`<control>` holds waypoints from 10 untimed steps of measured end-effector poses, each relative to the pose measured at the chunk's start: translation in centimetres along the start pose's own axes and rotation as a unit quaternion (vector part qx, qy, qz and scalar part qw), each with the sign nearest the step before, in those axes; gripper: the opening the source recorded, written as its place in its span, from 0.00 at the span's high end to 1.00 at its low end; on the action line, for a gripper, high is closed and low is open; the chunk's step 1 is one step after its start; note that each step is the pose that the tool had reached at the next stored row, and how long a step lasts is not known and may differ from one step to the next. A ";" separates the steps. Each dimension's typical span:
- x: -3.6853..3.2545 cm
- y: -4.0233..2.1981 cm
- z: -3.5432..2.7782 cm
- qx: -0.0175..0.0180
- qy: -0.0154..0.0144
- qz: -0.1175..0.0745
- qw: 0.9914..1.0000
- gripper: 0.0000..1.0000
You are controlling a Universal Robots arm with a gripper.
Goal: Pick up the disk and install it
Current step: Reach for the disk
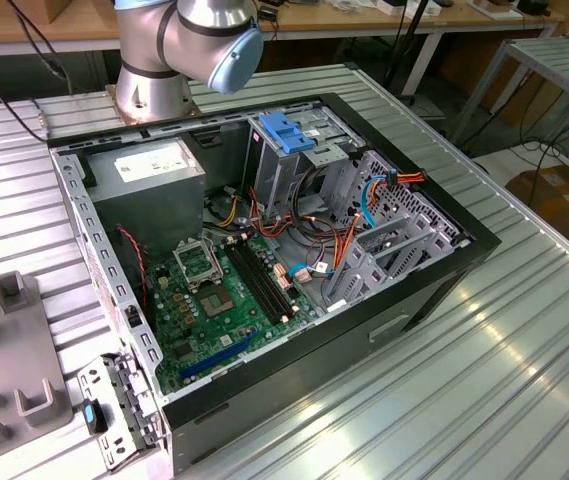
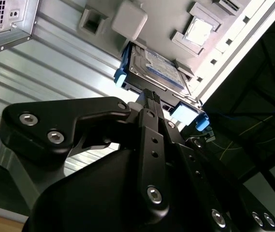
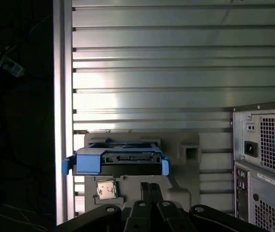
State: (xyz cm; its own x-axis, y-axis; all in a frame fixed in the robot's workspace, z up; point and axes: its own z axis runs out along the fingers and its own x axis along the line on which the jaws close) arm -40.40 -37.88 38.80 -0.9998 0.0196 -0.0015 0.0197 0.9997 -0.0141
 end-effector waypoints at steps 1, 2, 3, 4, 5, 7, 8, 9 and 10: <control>0.10 0.00 0.00 0.000 0.000 0.000 1.000 0.89; 0.22 -0.01 0.00 0.000 0.000 0.000 1.000 0.89; 0.30 -0.01 0.00 0.000 0.000 0.000 1.000 0.89; 0.38 -0.01 0.01 0.000 0.000 0.000 1.000 0.89; 0.46 -0.01 0.01 0.000 0.000 0.000 1.000 0.89; 0.71 -0.01 0.01 0.000 0.000 0.000 1.000 0.89; 0.80 -0.01 0.01 0.000 0.000 0.000 1.000 0.89; 0.89 -0.02 0.02 0.000 0.000 0.000 1.000 0.89; 1.00 -0.02 0.02 0.000 0.000 0.000 1.000 0.89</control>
State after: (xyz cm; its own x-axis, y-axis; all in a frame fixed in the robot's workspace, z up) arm -41.39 -37.88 38.78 -0.9998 0.0190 -0.0006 0.0190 0.9997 -0.0140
